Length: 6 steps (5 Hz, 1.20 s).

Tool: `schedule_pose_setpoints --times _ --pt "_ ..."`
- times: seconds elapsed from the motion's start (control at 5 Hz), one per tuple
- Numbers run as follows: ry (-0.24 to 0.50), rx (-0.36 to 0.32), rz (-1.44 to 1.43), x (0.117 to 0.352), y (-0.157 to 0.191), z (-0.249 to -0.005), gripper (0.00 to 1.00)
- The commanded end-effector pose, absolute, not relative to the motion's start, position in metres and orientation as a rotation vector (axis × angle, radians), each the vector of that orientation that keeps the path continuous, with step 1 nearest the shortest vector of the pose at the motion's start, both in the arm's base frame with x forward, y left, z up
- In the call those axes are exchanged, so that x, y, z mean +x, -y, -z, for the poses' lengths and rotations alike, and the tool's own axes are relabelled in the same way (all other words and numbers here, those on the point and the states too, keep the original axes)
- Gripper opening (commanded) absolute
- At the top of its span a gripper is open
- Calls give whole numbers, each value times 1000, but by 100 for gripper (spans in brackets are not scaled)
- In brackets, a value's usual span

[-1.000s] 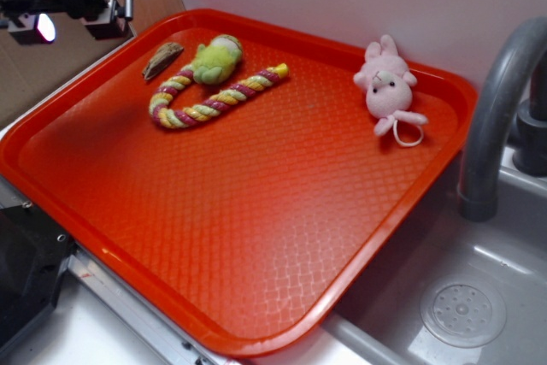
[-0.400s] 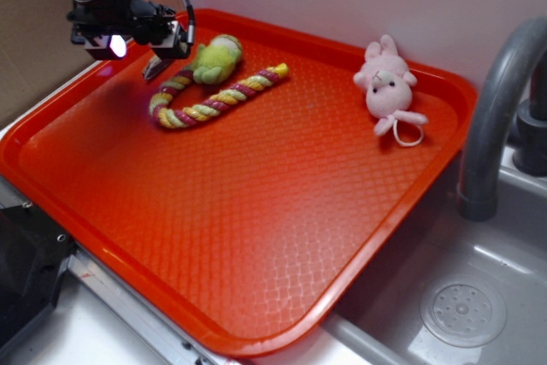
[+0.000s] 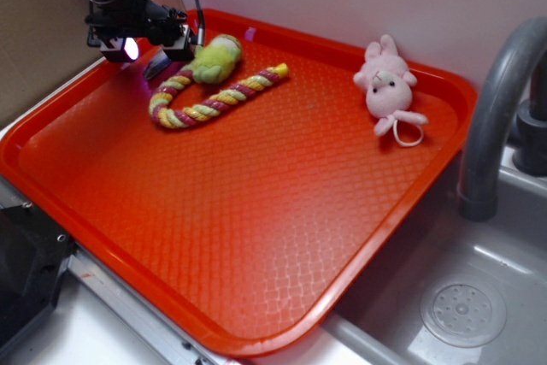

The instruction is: Grab the wood chip.

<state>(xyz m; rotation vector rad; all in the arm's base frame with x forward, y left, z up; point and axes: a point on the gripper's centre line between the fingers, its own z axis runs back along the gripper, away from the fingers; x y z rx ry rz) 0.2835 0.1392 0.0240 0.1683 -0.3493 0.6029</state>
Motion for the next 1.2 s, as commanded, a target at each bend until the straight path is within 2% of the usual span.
schedule_pose_setpoints --times 0.0,0.4,0.8,1.0 --pt "320 185 -546 287 -151 -29 0" --pt "274 202 -535 278 -155 -24 0" --pt "262 196 -505 270 -152 -29 0" --pt "251 168 -498 270 -152 -30 0"
